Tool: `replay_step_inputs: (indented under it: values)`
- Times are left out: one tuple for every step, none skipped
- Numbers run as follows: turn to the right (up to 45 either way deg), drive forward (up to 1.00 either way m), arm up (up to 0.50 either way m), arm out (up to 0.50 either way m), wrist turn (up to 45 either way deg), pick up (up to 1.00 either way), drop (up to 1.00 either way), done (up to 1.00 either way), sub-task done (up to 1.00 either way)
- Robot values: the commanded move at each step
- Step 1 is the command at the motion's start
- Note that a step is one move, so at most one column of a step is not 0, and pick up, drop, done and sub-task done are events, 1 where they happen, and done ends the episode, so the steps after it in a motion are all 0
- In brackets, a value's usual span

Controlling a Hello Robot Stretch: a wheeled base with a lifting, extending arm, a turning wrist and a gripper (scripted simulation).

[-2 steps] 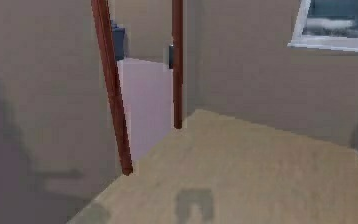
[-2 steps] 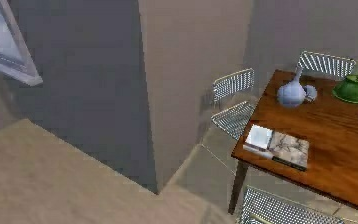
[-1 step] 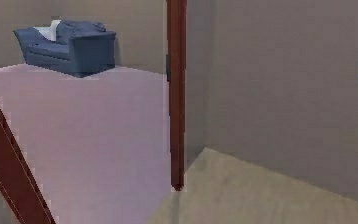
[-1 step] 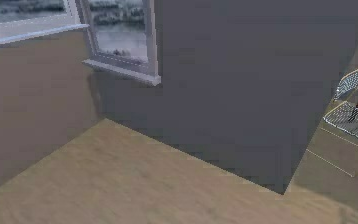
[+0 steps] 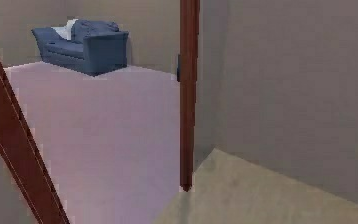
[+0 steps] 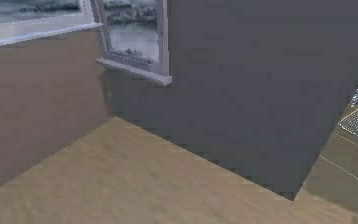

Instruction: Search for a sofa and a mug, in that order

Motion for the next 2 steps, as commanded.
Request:
replay_step_inputs:
  values:
    - [0.0, 0.4, 0.0, 0.0, 0.0, 0.0, 0.0, 0.0, 0.0]
    - [-6.0, 0.0, 0.0, 0.0, 0.0, 0.0, 0.0, 0.0, 0.0]
